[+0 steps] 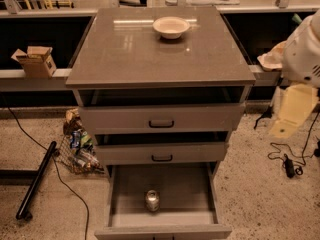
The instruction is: Pick 7up can from bottom drawer and place on counter
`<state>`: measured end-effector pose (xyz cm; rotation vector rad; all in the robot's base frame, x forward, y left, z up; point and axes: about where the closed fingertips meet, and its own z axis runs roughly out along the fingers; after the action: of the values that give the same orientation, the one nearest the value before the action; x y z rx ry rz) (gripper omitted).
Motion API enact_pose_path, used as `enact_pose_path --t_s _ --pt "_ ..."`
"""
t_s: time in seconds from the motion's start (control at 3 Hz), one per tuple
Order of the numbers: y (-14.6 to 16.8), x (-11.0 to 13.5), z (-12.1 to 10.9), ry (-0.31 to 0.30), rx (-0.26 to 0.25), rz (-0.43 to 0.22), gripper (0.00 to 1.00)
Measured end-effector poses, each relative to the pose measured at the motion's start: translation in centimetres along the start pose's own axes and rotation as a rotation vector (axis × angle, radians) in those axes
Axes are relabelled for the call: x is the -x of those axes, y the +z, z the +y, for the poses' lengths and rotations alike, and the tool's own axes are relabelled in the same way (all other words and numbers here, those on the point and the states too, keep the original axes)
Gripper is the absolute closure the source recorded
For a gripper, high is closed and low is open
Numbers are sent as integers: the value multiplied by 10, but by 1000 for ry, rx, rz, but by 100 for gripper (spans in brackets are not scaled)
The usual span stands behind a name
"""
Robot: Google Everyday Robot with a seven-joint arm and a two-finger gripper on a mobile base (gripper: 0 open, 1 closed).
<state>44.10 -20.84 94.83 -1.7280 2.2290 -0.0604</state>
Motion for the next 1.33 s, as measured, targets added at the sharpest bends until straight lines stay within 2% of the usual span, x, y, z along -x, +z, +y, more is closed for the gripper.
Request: enact_pose_path --t_s 0.33,0.67,1.0,1.33 --pt "63 11 19 24 58 -73 0" --pt "131 31 40 40 104 -154 0" --pt "189 54 51 72 120 -248 0" --pt "189 54 51 72 120 -248 0"
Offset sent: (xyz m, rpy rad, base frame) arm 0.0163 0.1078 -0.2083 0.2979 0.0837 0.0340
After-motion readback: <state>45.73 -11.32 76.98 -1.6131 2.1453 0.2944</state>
